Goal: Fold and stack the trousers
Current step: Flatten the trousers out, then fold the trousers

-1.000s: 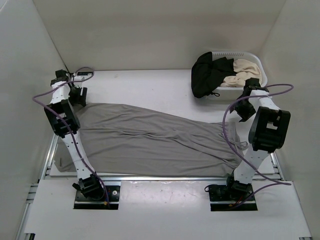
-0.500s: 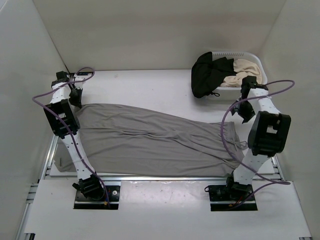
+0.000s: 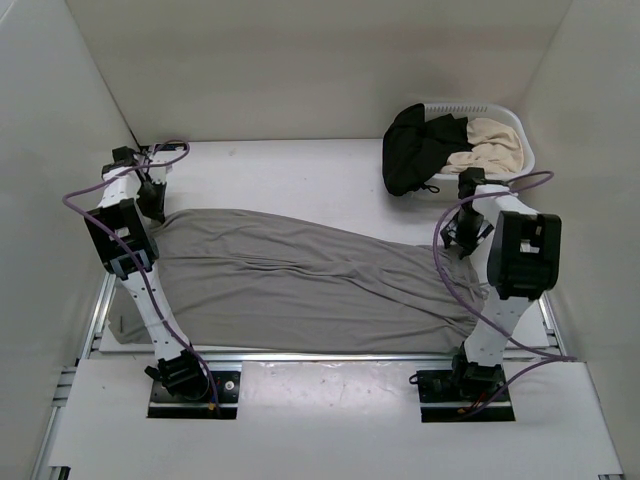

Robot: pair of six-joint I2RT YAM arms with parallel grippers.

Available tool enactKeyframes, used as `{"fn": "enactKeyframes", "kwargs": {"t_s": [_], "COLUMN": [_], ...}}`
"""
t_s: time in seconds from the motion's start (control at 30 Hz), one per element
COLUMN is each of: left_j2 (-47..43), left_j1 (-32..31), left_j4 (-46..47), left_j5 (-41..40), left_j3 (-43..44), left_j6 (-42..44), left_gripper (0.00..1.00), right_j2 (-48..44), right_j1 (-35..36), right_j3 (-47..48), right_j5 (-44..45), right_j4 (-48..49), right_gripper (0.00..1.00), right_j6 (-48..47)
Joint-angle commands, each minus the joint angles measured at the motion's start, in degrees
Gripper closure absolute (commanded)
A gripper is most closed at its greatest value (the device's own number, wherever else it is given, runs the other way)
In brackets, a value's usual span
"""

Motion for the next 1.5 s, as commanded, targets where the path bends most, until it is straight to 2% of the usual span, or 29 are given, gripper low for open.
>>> {"fn": "enactKeyframes", "kwargs": {"t_s": [0.0,0.03,0.13,0.3,0.43,0.57,0.7,0.83,1.13,1.23,1.47], "left_j2": [-3.10,-3.80,-5.03,-6.18,-9.33,-14.86,-23.47,-32.17,-57.64,-62.58,-68.58], "left_j1": [0.37,0.37,0.37,0.37,0.37,0.37,0.37,3.87,10.82,15.19,22.51], "left_j4": [-2.83,-2.83,-2.83,-2.83,-1.51,-0.98,-0.46,0.25,-0.98,-1.51,1.12], "left_j5": [0.68,0.68,0.68,-0.37,0.14,0.15,-0.55,-0.47,-3.37,-3.89,-2.14], "left_j3": [-1.48,-1.48,-0.35,4.39,10.72,9.08,-1.72,-11.40,-39.96,-46.37,-59.92], "left_j6": [0.10,0.10,0.62,1.15,0.62,0.62,2.82,3.44,14.59,18.02,24.87], "left_gripper": [0.86,0.86,0.86,0.86,0.86,0.86,0.86,0.86,0.86,0.86,0.86], "right_j2": [3.26,4.66,5.20,2.40,-7.09,-12.28,-16.75,-23.35,-42.68,-50.49,-55.26], "right_j1": [0.26,0.26,0.26,-0.88,-1.94,-3.69,-4.22,-6.15,-10.90,-12.13,-12.13], "right_j3": [3.62,5.19,6.35,7.58,6.97,6.96,3.46,-3.22,-20.53,-25.98,-37.15], "right_j5": [3.09,3.71,6.34,11.25,14.43,14.44,13.38,12.33,4.88,2.58,-1.73], "right_j4": [1.23,0.44,-1.58,-2.11,1.12,1.66,1.66,2.80,1.58,1.05,-1.23], "right_gripper": [0.47,0.63,1.00,1.00,1.00,1.00,1.00,1.00,1.00,1.00,1.00], "right_j6": [1.69,1.69,2.83,2.83,2.22,-0.50,-1.91,-1.91,-1.30,-1.30,3.44]}}
